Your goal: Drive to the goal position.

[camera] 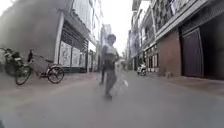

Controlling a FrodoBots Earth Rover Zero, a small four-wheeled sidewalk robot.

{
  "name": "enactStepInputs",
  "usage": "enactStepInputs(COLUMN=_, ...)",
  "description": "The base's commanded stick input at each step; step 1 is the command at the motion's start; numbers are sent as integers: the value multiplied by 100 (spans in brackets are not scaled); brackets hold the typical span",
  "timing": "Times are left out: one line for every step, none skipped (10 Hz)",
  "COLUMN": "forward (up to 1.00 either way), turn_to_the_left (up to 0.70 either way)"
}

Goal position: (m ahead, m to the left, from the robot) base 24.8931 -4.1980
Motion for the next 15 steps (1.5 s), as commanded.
enactStepInputs(forward=100, turn_to_the_left=-40)
enactStepInputs(forward=100, turn_to_the_left=-40)
enactStepInputs(forward=100, turn_to_the_left=-24)
enactStepInputs(forward=100, turn_to_the_left=0)
enactStepInputs(forward=100, turn_to_the_left=0)
enactStepInputs(forward=100, turn_to_the_left=0)
enactStepInputs(forward=100, turn_to_the_left=0)
enactStepInputs(forward=100, turn_to_the_left=0)
enactStepInputs(forward=100, turn_to_the_left=0)
enactStepInputs(forward=100, turn_to_the_left=0)
enactStepInputs(forward=100, turn_to_the_left=0)
enactStepInputs(forward=100, turn_to_the_left=0)
enactStepInputs(forward=100, turn_to_the_left=8)
enactStepInputs(forward=100, turn_to_the_left=40)
enactStepInputs(forward=100, turn_to_the_left=40)
